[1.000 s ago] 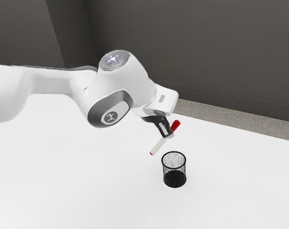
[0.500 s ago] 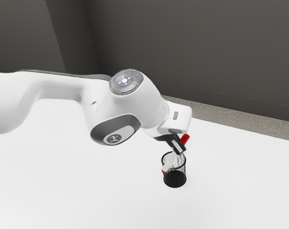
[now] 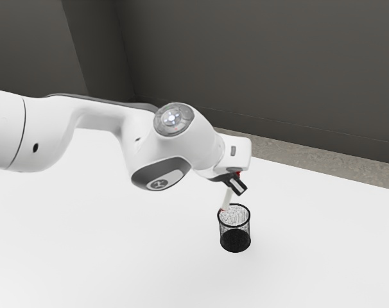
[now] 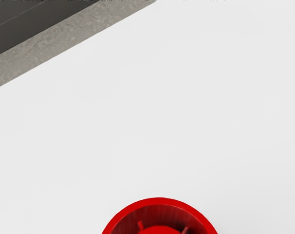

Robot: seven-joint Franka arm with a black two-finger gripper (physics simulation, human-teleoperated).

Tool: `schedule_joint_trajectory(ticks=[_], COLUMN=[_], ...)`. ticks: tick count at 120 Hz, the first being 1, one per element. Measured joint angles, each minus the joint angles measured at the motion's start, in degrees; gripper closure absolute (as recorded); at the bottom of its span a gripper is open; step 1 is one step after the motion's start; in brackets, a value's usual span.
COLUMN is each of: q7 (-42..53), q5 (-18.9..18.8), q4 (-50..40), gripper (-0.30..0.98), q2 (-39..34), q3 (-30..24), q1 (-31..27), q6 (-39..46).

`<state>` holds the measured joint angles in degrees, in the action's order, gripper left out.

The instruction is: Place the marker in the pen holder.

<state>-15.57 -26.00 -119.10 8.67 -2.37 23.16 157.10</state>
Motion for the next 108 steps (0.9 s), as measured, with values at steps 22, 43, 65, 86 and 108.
schedule_joint_trajectory(ticks=[22, 43, 65, 86, 108], q7=[-1.18, -2.04, -2.64, -2.89, -3.62], q5=[-0.26, -0.25, -0.71, -0.73, -0.96], q4=[0.59, 0.67, 2.72, 3.21, 2.70], gripper=[0.73, 0.73, 0.73, 0.73, 0.73], q2=[2.08, 3.29, 6.29, 6.85, 6.40], q3=[0.03, 0.02, -0.01, -0.04, -0.04], q1=[-0.43, -0.84, -1.09, -1.14, -1.14], q6=[1.71, 2.55, 3.50, 3.91, 4.12])
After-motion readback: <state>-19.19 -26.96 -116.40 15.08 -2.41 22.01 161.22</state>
